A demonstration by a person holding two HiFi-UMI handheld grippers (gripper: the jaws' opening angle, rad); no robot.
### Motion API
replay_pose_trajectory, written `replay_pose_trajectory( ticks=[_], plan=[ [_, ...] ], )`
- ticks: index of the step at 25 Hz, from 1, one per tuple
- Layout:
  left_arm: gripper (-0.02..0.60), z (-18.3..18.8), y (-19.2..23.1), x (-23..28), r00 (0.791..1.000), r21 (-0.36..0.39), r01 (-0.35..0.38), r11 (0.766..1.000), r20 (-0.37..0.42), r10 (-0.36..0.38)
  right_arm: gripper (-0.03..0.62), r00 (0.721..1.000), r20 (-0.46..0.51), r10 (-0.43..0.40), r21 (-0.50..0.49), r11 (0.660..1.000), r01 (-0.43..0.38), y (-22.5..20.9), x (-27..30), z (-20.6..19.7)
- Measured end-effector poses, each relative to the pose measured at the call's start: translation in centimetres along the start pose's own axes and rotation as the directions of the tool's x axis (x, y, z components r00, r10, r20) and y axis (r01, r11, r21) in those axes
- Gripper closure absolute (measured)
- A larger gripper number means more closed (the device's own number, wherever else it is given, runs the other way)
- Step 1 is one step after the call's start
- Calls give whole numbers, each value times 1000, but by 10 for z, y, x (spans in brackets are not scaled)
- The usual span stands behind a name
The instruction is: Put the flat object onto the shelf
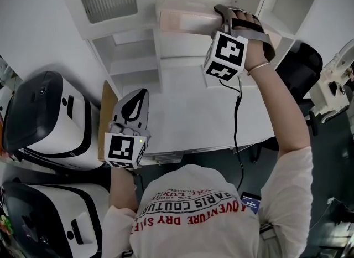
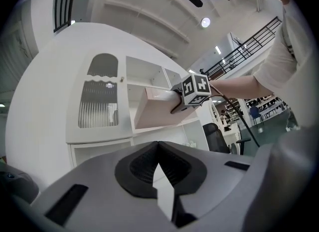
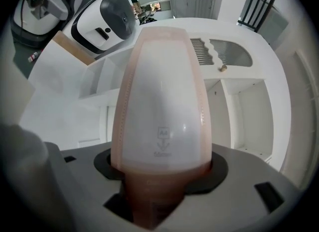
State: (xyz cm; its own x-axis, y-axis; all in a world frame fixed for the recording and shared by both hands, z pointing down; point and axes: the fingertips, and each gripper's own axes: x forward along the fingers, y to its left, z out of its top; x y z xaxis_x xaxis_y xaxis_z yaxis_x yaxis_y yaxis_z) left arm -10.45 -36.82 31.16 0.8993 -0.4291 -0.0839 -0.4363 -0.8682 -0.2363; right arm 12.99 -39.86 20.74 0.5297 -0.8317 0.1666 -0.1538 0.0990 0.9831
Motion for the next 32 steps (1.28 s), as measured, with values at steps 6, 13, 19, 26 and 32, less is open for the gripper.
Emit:
replay_pose_trajectory(
  ticks=[6,13,19,26,32],
  plan=[
    [569,-10,1,10,1000,-4,-7,1000,-24,7,280,999,22,26,-67,997,-24,9,27,7],
    [569,-20,9,24,998,-11,-40,999,-48,39,266,992,8,126,-57,991,-125,9,58,6],
    [569,-27,11,47,996,-11,-56,998,-65,56,249,983,54,178,-55,983,-175,18,85,9],
    [569,-32,23,78,993,-9,-88,996,-80,87,214,965,72,254,-50,967,-251,28,122,7],
    [569,-31,24,103,993,-4,-93,996,-78,93,179,925,144,351,24,933,-358,39,144,14]
  ],
)
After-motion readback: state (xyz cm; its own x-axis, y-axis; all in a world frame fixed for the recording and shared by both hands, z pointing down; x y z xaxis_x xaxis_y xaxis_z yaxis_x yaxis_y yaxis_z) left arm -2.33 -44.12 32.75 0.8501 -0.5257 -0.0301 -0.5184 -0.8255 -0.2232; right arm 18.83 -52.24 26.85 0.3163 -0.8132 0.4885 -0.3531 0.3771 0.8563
